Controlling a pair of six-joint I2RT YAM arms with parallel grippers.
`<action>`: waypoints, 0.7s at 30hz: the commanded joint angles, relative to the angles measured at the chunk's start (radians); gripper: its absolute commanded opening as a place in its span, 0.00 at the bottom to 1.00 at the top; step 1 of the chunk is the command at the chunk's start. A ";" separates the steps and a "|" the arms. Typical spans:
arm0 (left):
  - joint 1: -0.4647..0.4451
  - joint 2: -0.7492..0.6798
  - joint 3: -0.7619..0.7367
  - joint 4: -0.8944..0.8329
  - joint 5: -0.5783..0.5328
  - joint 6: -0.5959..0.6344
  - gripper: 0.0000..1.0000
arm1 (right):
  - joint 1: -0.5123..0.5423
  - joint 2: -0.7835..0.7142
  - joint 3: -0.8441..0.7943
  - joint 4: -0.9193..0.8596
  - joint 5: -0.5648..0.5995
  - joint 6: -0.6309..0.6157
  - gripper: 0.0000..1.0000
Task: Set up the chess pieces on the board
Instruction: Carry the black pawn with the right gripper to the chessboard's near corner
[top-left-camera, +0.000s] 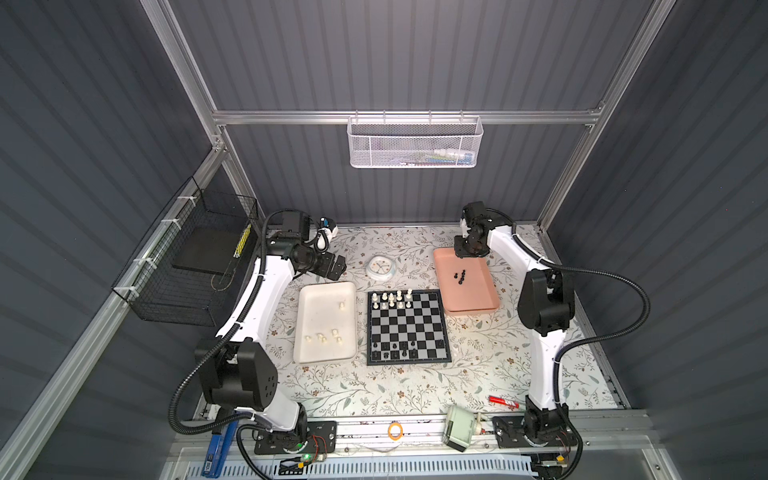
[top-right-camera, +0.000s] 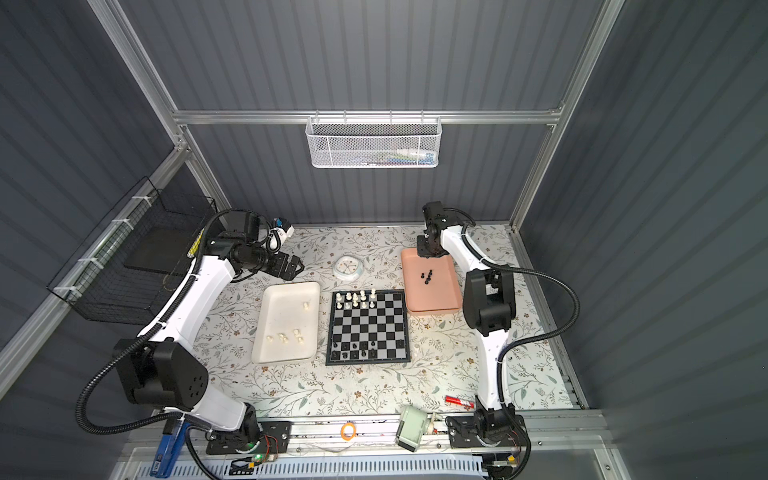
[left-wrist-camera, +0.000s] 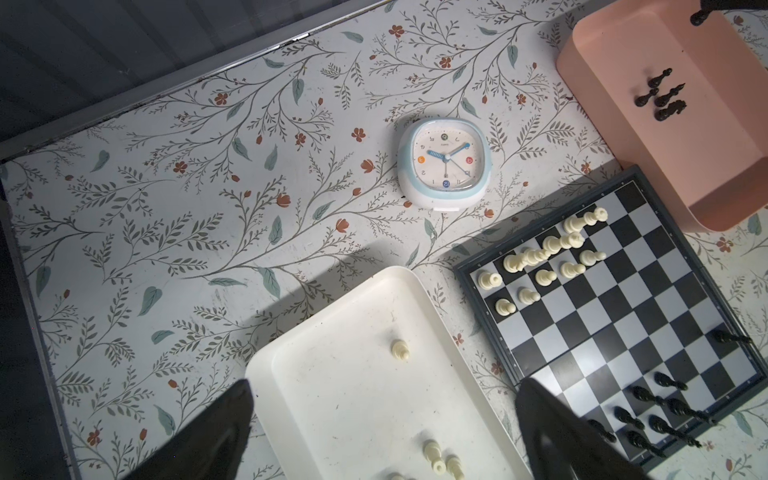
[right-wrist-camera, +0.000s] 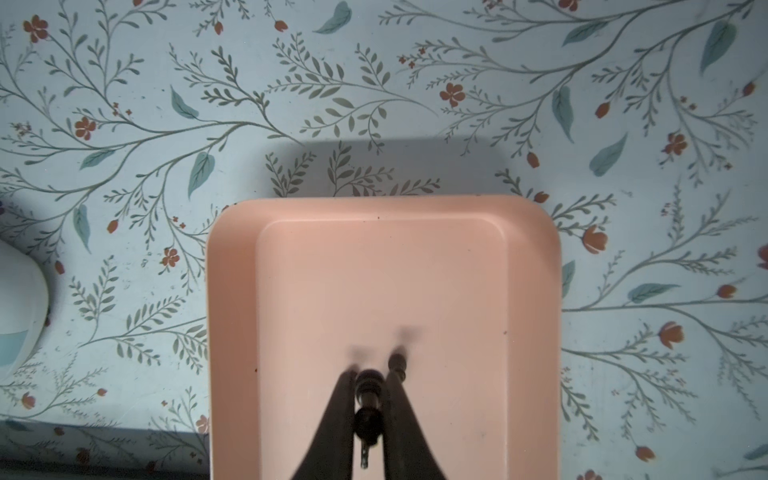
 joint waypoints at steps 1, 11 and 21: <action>-0.007 -0.001 0.021 -0.011 0.009 0.032 0.99 | 0.015 -0.050 -0.035 -0.046 0.025 -0.011 0.16; -0.007 -0.009 0.012 0.015 0.031 0.036 1.00 | 0.098 -0.217 -0.223 -0.057 0.043 0.021 0.16; -0.007 0.012 0.025 0.041 0.092 -0.013 0.99 | 0.214 -0.465 -0.532 -0.033 0.046 0.093 0.17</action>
